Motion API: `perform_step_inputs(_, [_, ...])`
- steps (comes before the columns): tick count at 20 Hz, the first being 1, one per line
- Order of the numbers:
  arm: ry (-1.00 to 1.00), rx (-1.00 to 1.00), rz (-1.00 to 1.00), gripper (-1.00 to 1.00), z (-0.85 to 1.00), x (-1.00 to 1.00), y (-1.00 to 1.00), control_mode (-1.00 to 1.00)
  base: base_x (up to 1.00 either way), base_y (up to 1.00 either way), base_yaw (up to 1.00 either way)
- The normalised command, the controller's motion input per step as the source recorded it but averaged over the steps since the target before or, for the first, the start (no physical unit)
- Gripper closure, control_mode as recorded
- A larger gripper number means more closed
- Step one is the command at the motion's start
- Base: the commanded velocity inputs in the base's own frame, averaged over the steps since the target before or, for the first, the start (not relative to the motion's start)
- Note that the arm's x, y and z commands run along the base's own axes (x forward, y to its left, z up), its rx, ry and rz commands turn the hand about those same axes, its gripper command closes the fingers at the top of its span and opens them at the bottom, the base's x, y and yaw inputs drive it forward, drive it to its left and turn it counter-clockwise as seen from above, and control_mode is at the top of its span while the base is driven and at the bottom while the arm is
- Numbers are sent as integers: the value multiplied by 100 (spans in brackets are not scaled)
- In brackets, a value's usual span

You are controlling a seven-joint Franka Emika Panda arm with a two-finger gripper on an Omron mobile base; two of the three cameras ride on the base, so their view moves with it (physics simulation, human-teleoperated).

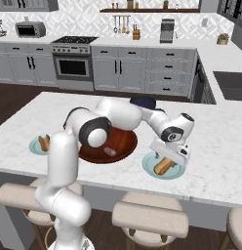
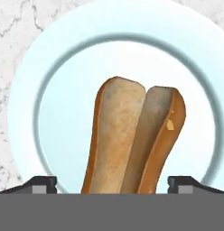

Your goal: Place one bun and one sausage from the bowl on each plate.

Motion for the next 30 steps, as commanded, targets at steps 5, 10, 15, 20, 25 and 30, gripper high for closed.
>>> perform_step_inputs(5, [-4,0,0,-100,55,-15,15,-100,0,0,0])
perform_step_inputs(10, [-8,0,0,-100,64,-44,57,-100,0,0,0])
perform_step_inputs(15, [-11,0,7,-100,45,-35,75,-100,0,0,0])
perform_step_inputs(20, [-10,-1,13,-100,38,-9,86,-100,0,0,0])
perform_step_inputs(25, [-2,-14,19,-100,21,0,92,-100,0,0,0])
perform_step_inputs(30, [1,-17,26,-100,2,2,73,-100,0,0,0])
